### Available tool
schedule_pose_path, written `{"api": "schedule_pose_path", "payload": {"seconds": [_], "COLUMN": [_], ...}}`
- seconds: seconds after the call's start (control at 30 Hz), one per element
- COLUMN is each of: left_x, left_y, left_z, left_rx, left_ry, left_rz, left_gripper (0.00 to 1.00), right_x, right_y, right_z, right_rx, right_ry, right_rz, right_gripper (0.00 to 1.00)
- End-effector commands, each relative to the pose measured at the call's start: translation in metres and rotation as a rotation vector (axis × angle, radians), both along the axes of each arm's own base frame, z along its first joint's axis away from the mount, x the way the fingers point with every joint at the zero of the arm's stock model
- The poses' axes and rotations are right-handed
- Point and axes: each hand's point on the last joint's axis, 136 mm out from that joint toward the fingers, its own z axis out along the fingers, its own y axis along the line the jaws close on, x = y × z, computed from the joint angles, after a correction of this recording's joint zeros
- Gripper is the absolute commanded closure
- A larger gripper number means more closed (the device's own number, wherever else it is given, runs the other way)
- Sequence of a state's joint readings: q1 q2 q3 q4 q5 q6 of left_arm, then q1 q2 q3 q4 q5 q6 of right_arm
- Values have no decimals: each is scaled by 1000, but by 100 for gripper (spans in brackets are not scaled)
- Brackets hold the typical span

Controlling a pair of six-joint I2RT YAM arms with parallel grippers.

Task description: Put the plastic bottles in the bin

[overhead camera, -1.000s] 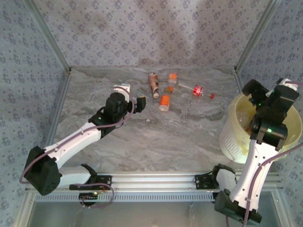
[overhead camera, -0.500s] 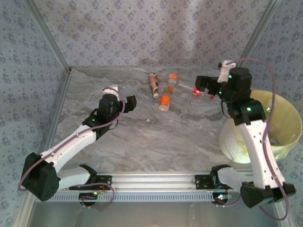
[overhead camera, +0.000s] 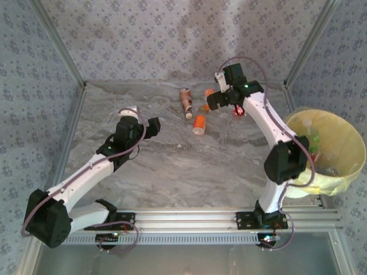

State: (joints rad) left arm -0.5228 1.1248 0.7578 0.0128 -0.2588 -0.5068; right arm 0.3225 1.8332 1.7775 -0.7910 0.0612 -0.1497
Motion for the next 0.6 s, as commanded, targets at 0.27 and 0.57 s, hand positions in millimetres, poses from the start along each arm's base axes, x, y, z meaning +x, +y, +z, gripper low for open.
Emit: {"api": "schedule_pose_path", "payload": {"seconds": [0.27,0.57], "left_x": [-6,-3], "left_y": [25,36], "left_z": [-5,-14], "left_rx": [14,53], "left_ry": [3,23], "left_rz": [71,119], "left_gripper": [2,2], "right_x": [61,104], "right_y": [-25,-35], "right_z": [-58,-111], "right_rx": [-173,-118], "right_ry": [116,153], "right_rz": [189,167], "right_gripper": [0,0]}}
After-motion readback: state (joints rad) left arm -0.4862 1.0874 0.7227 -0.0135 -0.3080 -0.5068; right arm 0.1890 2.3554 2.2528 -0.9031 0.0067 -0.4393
